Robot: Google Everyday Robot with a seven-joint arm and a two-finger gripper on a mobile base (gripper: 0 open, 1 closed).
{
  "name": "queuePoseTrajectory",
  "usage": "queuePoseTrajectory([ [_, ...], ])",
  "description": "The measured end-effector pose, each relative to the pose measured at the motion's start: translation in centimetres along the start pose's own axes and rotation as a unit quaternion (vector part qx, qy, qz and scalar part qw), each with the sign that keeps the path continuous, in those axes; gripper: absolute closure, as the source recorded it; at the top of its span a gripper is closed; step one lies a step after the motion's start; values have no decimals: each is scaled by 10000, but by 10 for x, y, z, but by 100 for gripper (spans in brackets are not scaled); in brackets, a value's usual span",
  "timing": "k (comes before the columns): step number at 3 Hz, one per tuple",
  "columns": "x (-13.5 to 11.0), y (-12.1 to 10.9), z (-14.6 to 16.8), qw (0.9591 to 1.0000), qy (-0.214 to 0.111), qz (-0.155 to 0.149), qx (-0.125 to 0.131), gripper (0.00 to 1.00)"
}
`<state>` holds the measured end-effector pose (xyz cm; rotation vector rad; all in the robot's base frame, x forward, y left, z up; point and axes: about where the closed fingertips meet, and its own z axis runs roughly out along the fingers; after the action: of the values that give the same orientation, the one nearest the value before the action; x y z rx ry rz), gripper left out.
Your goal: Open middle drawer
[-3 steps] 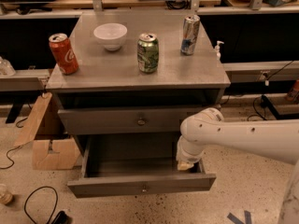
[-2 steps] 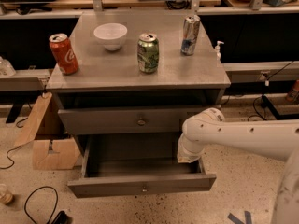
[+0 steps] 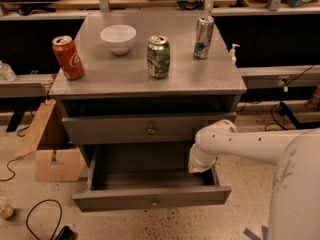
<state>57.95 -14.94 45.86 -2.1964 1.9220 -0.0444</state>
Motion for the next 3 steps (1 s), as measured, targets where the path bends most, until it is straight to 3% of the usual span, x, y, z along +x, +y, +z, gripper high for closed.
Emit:
queuePoseTrajectory([
  [2, 8, -13, 57, 9997, -153, -150, -76, 100],
  [3, 7, 2, 74, 9994, -351, -12, -73, 100],
])
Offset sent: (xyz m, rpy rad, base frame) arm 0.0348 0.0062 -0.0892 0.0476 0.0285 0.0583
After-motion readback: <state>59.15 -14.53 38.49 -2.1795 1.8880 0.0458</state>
